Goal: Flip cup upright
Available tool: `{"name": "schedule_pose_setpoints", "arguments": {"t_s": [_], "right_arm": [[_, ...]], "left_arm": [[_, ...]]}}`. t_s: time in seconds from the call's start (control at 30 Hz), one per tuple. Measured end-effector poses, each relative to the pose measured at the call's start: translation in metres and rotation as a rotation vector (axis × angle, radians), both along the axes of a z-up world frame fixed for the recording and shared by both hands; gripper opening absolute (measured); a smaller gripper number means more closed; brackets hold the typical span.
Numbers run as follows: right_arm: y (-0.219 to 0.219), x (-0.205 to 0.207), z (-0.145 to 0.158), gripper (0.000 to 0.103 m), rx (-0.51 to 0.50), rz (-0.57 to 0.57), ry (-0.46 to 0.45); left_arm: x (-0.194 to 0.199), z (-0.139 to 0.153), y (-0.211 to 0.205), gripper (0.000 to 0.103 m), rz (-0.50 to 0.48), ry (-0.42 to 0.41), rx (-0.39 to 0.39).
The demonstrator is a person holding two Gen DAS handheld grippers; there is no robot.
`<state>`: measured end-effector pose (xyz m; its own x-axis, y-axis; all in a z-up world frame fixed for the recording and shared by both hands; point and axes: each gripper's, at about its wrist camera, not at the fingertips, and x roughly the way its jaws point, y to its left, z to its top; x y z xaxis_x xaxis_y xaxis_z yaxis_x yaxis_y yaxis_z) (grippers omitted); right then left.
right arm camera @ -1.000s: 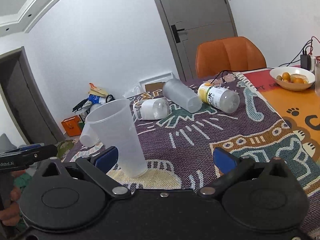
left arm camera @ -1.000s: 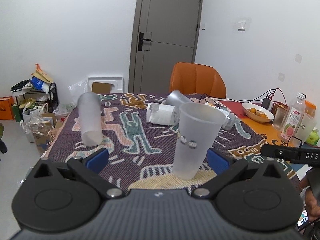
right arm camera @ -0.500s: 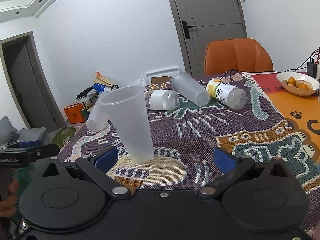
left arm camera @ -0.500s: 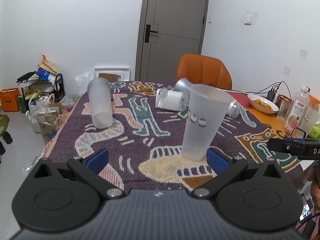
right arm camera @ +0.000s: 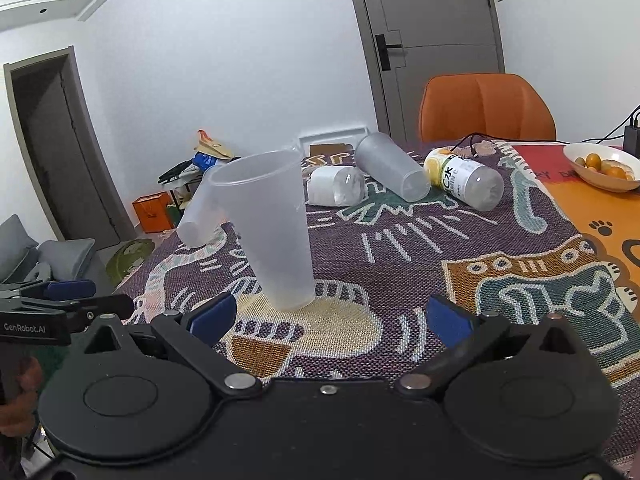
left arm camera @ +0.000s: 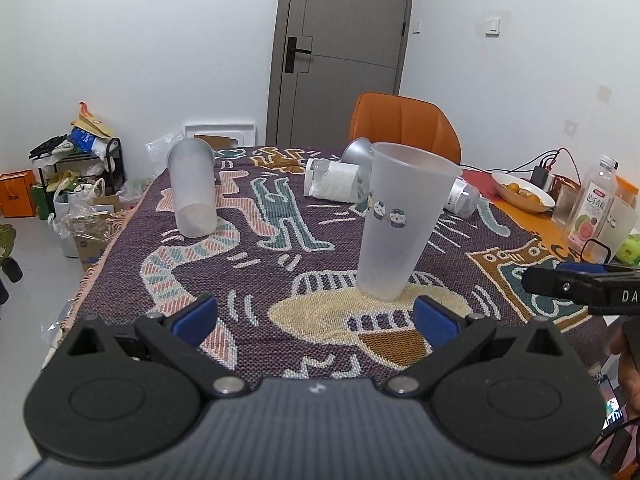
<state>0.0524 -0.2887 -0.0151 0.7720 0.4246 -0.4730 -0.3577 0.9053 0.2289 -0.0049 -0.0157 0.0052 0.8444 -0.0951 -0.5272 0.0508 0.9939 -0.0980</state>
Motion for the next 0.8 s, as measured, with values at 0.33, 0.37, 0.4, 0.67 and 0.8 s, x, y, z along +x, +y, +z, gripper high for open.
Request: {"name": "schedule_pose_setpoints", "arguments": {"t_s": [0.33, 0.37, 0.4, 0.67, 0.8], "right_arm": [[0.0039, -0.0003, -0.0019, 0.103, -0.005, 0.006, 0.002], [0.004, -0.0003, -0.0018, 0.103, -0.006, 0.005, 0.002], [0.0043, -0.0005, -0.0021, 0.103, -0.007, 0.004, 0.001], [0.0059, -0.001, -0.0028, 0.103, -0.01, 0.007, 0.001], [0.0059, -0.0009, -0.0032, 0.103, -0.01, 0.007, -0.001]], "left_arm": [[0.0001, 0.0001, -0.0004, 0.103, -0.001, -0.002, 0.003], [0.0001, 0.0001, -0.0005, 0.103, 0.0, -0.002, 0.003], [-0.0002, 0.0001, -0.0004, 0.103, 0.001, -0.002, 0.003], [-0.0004, -0.0003, 0.0002, 0.103, 0.0, -0.005, 0.004], [0.0, -0.0003, 0.0008, 0.103, 0.002, -0.002, 0.002]]}}
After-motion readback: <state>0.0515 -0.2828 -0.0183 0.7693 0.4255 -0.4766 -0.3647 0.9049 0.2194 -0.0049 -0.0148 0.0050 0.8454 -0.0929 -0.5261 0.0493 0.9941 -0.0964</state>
